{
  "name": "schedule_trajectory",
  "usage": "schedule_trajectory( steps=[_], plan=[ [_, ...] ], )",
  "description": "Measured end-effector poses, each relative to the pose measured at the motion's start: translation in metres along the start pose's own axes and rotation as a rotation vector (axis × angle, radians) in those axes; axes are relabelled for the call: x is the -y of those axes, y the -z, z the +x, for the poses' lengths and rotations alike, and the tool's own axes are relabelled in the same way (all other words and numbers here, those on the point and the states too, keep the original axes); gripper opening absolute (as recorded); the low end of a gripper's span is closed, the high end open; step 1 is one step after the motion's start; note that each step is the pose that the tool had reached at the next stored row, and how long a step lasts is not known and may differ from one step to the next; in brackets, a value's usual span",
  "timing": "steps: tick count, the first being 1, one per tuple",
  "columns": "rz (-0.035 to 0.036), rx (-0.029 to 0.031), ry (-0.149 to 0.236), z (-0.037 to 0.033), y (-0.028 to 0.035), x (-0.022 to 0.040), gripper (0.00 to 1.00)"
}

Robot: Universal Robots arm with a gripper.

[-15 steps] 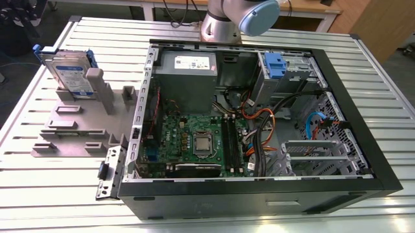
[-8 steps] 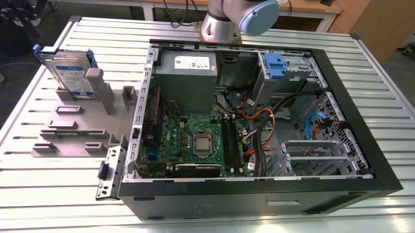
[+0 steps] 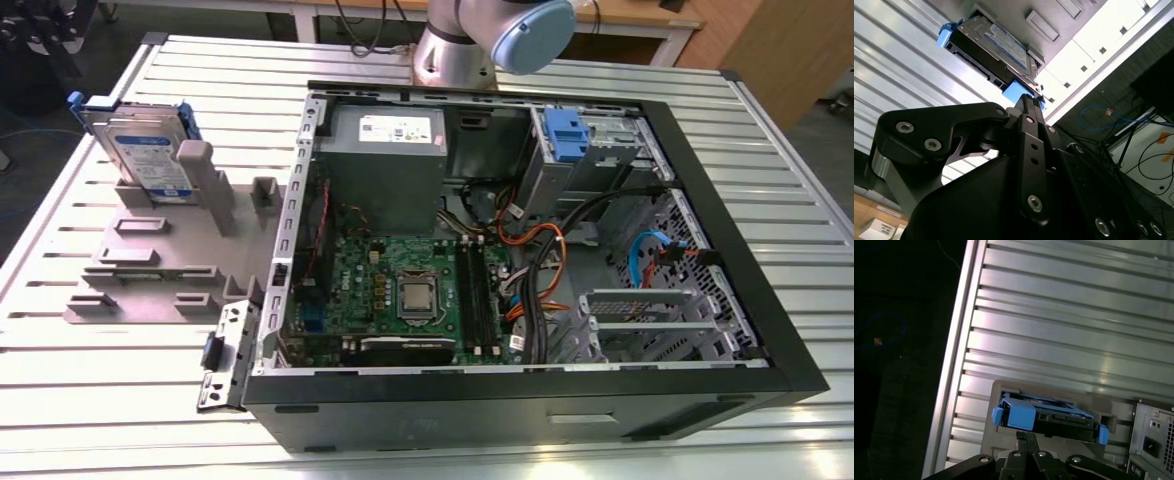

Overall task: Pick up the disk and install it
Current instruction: 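Pick up the disk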

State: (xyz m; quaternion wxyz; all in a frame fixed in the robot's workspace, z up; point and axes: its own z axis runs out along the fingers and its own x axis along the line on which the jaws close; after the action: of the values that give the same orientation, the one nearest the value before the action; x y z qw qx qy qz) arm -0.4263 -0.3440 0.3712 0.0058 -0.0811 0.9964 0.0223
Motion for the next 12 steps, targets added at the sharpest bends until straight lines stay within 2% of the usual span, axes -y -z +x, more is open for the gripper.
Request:
schedule_trajectory(
  steps=[12],
  plan=[
    [-0.0005, -0.0014, 0.031, 0.0, 0.0, 0.0, 0.11]
  ],
)
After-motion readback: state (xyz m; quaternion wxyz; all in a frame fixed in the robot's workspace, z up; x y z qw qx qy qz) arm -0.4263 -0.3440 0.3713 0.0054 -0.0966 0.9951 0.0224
